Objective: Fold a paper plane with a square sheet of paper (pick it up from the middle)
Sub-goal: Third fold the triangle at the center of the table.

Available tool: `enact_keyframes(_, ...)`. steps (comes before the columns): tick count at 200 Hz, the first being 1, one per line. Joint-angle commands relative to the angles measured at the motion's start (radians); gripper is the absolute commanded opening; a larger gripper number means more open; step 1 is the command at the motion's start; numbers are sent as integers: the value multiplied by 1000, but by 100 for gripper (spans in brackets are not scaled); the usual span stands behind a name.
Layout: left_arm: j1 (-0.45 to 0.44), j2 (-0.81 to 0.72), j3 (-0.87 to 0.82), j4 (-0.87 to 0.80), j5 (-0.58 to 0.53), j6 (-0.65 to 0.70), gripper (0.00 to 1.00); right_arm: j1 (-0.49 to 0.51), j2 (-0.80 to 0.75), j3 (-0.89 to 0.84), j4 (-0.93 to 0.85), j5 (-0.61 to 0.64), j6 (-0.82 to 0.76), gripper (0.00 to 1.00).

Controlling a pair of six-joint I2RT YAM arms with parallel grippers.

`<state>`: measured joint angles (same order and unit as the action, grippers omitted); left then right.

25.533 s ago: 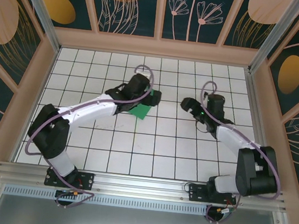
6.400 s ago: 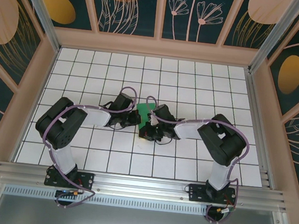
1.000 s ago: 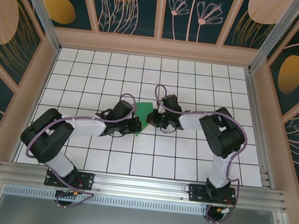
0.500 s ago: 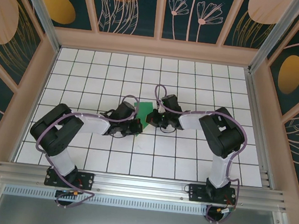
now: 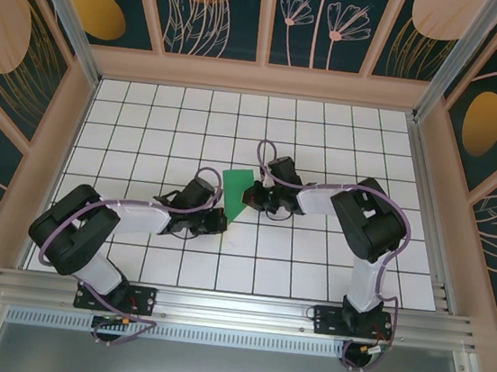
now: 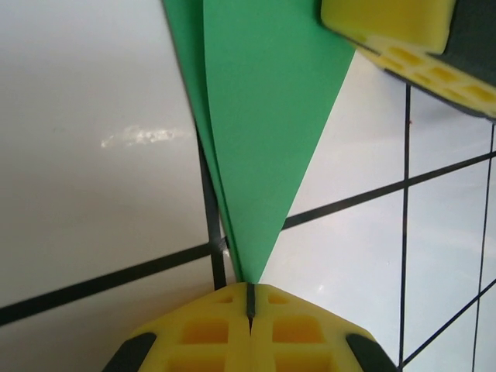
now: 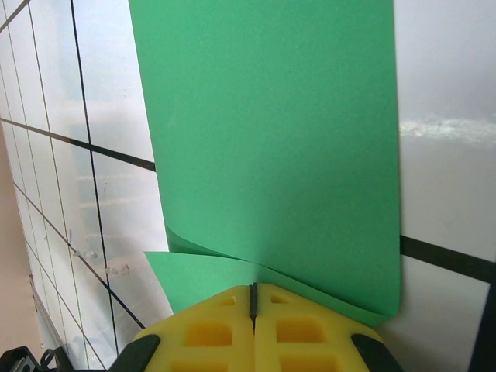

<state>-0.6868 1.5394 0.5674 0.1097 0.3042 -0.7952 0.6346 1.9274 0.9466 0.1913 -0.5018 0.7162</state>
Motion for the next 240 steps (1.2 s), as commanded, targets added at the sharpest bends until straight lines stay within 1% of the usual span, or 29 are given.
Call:
enact_keyframes(1, -7, -51, 62, -49, -53, 36, 5, -3, 19, -5, -84, 27, 7, 3)
enact_keyframes(21, -7, -66, 102, -22, -136, 32, 8, -3, -21, 11, -70, 21, 19, 6)
enact_keyframes(34, -7, -48, 125, -2, -183, 15, 8, -3, -58, 27, -57, 32, 29, 16)
enact_keyframes(50, -7, -3, 139, 35, -215, -12, 8, -8, -101, 44, -48, 57, 44, 27)
enact_keyframes(68, -6, 45, 150, 55, -229, -27, 8, -23, -145, 37, -62, 107, 68, 32)
enact_keyframes(84, -7, 87, 164, 71, -234, -36, 8, -42, -180, -1, -64, 150, 86, 35)
enact_keyframes(95, -6, 113, 175, 77, -241, -38, 8, -59, -193, -30, -63, 158, 93, 36)
enact_keyframes(111, -7, 145, 192, 65, -264, -44, 7, -81, -196, -59, -64, 146, 95, 37)
enact_keyframes(129, -6, 160, 198, 52, -288, -49, 7, -82, -188, -70, -57, 113, 87, 37)
enact_keyframes(149, -7, 157, 192, 36, -311, -49, 7, -72, -160, -46, -58, 71, 61, 38)
enact_keyframes(177, -7, 149, 180, 27, -326, -54, 7, -44, -94, 16, -96, 54, 28, 38)
enact_keyframes(197, -7, 143, 167, 31, -325, -66, 8, -42, -64, 36, -97, 37, 32, 37)
enact_keyframes(240, -7, 123, 158, 25, -344, -69, 9, -46, -60, 38, -139, 107, 44, 39)
